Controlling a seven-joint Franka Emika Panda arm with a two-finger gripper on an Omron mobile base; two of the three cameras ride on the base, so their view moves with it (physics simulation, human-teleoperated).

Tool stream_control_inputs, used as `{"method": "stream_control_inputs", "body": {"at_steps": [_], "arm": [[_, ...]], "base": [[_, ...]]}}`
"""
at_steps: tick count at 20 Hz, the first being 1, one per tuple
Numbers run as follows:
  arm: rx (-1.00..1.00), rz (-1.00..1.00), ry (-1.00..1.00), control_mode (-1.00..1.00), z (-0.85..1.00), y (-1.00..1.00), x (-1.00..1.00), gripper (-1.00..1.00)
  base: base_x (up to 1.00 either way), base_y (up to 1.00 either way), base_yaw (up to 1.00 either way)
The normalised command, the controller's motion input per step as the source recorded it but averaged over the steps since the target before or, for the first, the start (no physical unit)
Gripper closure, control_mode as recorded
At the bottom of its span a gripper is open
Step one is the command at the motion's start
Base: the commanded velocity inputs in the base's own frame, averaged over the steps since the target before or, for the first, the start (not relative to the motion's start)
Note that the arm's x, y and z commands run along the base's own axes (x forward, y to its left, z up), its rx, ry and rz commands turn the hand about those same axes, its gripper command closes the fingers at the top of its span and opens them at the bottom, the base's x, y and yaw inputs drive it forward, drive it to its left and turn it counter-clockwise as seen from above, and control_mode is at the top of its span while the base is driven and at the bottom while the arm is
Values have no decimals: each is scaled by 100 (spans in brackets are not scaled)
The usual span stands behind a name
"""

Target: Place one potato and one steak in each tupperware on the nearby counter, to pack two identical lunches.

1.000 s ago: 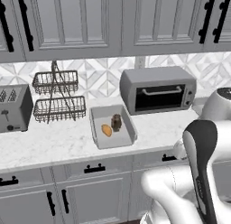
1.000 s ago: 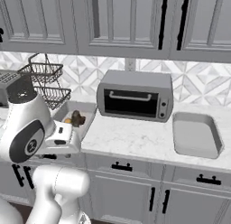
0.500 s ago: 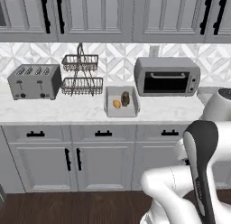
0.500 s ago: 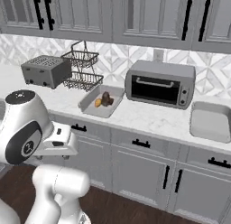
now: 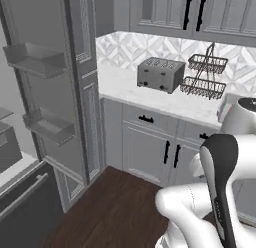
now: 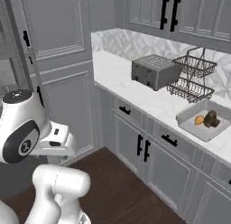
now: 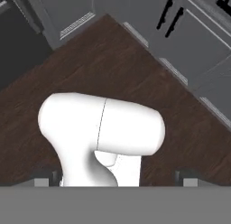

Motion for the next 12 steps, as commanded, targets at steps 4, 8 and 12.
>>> {"method": "stream_control_inputs", "body": {"at_steps": [4,8,12], "arm": [[0,0,0,100,0,0,0,-100],[0,0,0,100,0,0,0,-100],[0,0,0,100,0,0,0,-100]], "base": [[-36,78,83],[-12,82,85],[17,52,79]]}}
